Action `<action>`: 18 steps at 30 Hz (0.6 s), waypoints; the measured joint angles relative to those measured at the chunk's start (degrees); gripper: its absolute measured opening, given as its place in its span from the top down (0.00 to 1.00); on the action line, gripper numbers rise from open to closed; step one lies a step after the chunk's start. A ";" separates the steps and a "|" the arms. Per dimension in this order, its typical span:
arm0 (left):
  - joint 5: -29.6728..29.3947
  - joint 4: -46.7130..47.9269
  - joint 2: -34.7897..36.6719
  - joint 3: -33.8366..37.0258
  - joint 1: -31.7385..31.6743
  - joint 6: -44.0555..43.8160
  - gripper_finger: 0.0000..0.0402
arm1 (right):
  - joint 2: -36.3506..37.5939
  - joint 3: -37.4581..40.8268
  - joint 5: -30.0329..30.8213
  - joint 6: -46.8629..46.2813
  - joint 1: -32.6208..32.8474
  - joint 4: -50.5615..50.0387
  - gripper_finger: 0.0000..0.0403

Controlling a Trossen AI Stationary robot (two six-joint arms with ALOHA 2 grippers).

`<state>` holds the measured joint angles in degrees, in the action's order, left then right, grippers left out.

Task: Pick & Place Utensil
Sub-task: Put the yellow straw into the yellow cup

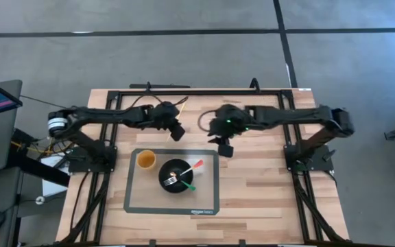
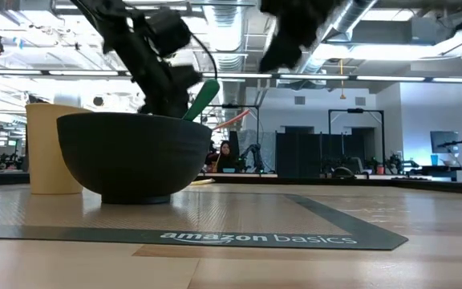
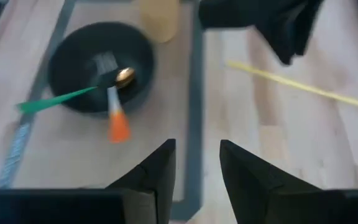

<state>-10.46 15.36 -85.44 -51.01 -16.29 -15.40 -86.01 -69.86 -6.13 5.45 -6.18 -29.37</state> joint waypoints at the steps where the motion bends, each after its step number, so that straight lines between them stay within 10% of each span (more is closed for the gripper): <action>1: 0.02 -0.27 -1.19 -0.15 -0.65 -0.02 0.74 | 1.75 4.11 0.03 -0.01 -0.73 5.15 0.71; 6: -0.80 -0.27 -6.89 -0.17 -3.76 0.07 0.74 | 9.29 15.05 0.13 1.74 -6.22 19.21 0.71; 18: -3.19 -1.99 -16.60 -0.28 -5.69 -1.28 0.74 | 12.57 17.77 -0.03 -2.54 -9.98 18.75 0.71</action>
<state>-13.64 13.37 -102.04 -51.28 -21.98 -16.67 -73.43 -52.10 -6.16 2.92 -16.15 -10.62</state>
